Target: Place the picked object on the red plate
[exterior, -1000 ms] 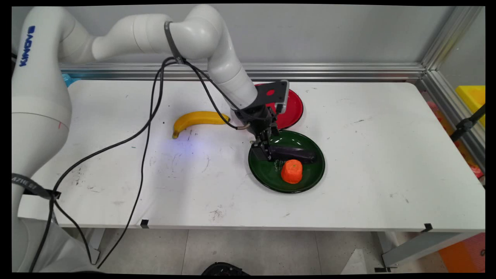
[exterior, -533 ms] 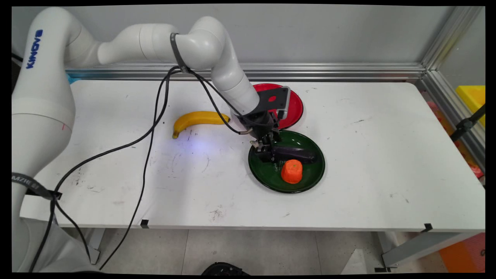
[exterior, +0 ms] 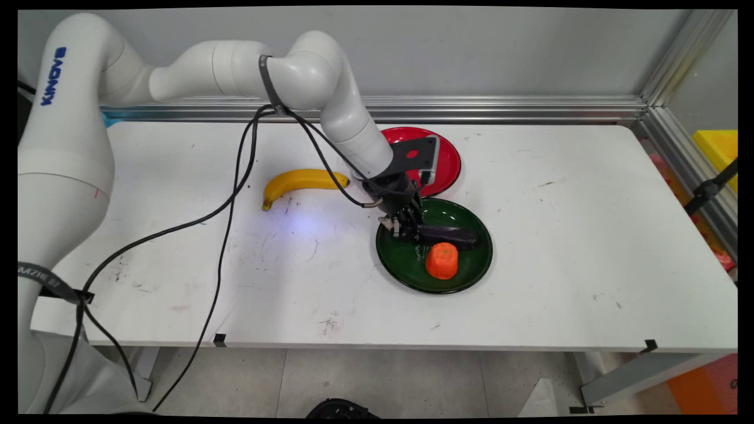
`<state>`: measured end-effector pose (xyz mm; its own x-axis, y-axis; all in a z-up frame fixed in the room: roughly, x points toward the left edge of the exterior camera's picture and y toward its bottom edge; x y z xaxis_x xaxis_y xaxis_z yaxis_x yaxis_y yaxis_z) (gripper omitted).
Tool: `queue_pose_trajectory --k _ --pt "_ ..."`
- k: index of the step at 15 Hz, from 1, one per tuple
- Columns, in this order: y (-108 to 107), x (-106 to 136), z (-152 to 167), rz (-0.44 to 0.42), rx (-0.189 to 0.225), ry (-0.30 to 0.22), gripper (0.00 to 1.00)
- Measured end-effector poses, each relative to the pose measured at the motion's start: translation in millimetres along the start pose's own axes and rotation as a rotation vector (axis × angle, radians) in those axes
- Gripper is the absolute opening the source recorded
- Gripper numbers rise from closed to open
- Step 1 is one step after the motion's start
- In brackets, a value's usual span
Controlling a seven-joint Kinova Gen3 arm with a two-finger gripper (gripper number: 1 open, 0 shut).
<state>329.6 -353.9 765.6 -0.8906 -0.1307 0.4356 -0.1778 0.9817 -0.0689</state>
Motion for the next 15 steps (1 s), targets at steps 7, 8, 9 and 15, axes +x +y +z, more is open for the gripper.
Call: queue_pose_trajectory --k 7,8,9,15 --pt "-14.1 5.3 -33.5 -0.007 -0.028 0.008 0.00" --pt "-19.3 5.6 -40.8 -0.013 -0.031 0.010 0.00" --pt "-26.9 5.2 -49.8 -0.022 -0.032 0.010 0.00" --pt "-69.9 -8.8 -83.0 -0.060 0.002 -0.006 0.00"
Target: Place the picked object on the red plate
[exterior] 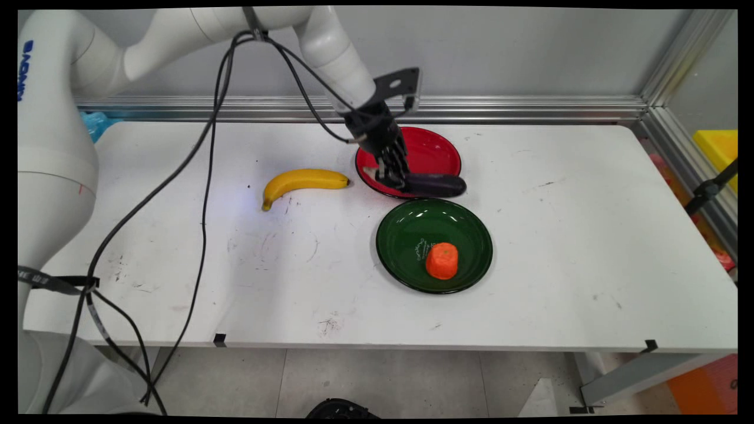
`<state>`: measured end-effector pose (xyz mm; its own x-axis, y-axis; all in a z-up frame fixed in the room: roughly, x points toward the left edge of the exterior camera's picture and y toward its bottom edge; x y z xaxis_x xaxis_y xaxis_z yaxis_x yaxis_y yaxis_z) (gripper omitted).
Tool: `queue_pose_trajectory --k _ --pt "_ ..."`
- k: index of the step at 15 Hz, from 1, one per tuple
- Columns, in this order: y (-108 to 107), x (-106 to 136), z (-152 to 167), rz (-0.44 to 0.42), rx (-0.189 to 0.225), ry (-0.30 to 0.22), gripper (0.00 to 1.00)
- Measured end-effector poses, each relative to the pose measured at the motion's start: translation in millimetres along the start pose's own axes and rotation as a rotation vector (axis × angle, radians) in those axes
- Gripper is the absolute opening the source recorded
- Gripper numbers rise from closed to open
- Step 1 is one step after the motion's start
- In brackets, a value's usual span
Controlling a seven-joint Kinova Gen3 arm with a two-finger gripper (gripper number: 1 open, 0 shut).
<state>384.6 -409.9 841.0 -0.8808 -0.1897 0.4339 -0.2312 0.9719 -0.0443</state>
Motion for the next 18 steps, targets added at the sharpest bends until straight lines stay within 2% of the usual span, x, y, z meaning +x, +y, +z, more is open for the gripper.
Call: queue_pose_trajectory --k 5,10,18 --pt "-42.8 -17.3 -8.6 -0.036 0.044 0.000 0.00" --pt "-78.2 -34.0 5.3 -0.063 0.074 0.012 0.00" --pt "-108.1 -51.6 32.5 -0.090 0.093 0.026 0.00"
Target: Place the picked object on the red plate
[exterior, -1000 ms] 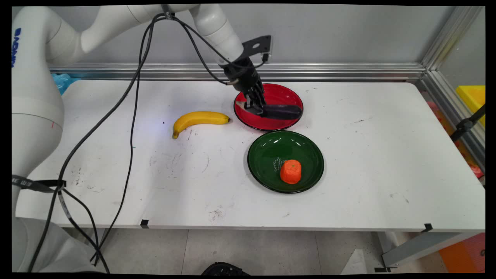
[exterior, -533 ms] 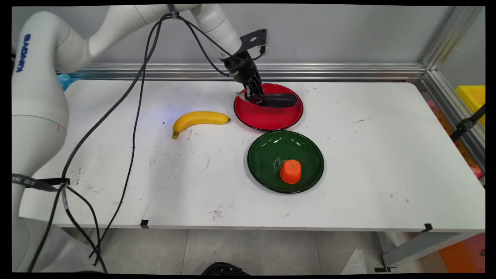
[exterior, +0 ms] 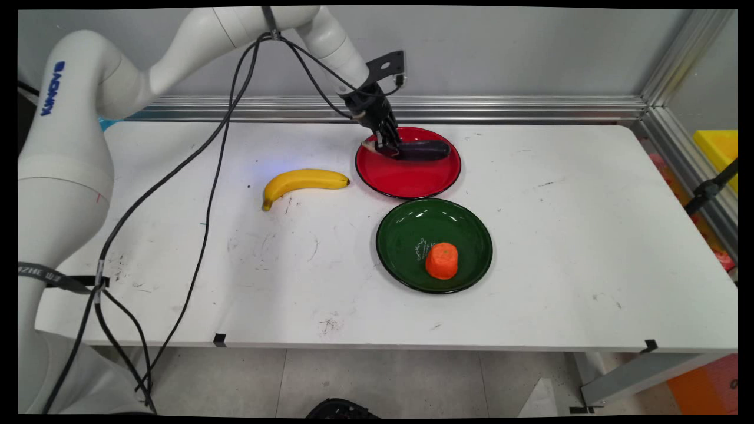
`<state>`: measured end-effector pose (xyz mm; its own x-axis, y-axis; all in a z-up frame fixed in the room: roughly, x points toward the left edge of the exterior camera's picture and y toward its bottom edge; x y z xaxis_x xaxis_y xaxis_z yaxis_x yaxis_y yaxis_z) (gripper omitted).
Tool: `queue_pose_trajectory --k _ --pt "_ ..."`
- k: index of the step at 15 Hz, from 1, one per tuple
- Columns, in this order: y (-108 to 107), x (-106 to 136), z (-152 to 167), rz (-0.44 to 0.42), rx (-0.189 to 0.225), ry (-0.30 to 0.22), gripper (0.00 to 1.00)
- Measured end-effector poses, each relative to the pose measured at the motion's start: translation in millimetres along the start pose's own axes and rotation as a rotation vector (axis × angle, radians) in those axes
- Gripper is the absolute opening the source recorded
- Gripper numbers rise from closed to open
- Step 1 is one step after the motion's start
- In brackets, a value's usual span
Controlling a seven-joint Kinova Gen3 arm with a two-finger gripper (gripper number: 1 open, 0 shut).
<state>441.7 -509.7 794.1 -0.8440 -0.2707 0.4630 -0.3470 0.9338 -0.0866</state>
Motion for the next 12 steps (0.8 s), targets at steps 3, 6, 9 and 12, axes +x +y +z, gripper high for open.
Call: queue_pose_trajectory --k 3,6,9,12 --pt "-7.1 -2.6 7.4 -0.006 0.007 0.008 0.00" --pt "-11.7 -3.9 11.7 -0.009 0.012 0.013 0.00" --pt "-16.3 -5.2 15.6 -0.012 0.017 0.017 0.00" --pt "-19.6 -6.3 18.1 -0.014 0.021 0.019 0.00"
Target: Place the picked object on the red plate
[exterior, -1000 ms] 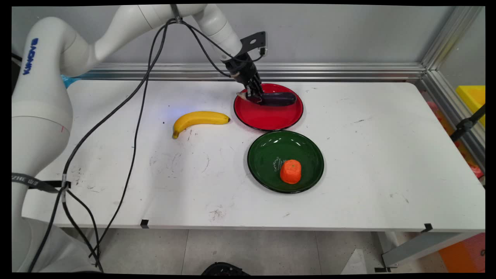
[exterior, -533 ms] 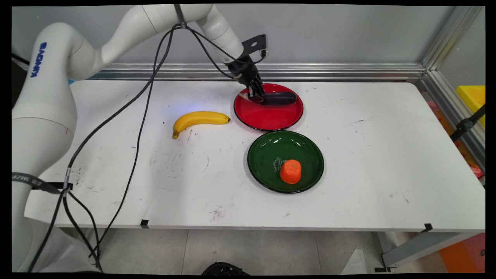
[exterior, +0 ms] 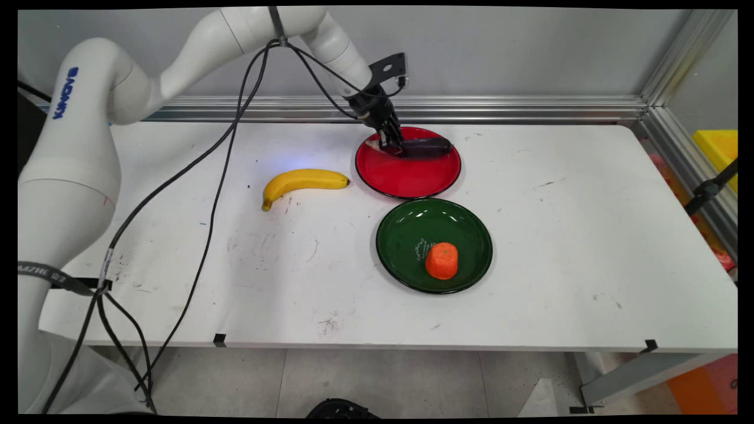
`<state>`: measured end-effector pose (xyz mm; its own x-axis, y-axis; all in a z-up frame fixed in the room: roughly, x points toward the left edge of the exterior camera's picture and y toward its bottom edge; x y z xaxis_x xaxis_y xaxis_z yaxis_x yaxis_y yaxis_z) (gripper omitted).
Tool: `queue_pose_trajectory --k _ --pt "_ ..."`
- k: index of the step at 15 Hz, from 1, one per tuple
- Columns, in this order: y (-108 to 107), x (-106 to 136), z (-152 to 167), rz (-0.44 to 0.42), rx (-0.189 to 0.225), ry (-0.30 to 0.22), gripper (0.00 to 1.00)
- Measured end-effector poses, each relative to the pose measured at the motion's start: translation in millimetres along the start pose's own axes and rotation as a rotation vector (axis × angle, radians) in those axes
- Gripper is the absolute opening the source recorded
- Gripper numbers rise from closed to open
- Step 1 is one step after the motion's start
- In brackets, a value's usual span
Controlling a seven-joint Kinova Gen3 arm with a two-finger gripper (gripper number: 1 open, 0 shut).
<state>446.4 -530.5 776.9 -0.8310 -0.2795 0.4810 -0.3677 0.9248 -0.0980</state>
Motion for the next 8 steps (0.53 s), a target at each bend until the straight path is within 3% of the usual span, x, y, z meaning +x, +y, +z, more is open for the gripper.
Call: queue_pose_trajectory --k 2,3,8 --pt "-1.7 -1.2 1.3 -0.003 0.002 0.000 0.00" --pt "-2.6 -1.8 2.0 -0.004 0.003 0.001 1.00" --pt "-5.0 -2.1 2.5 -0.012 0.007 0.002 1.00"
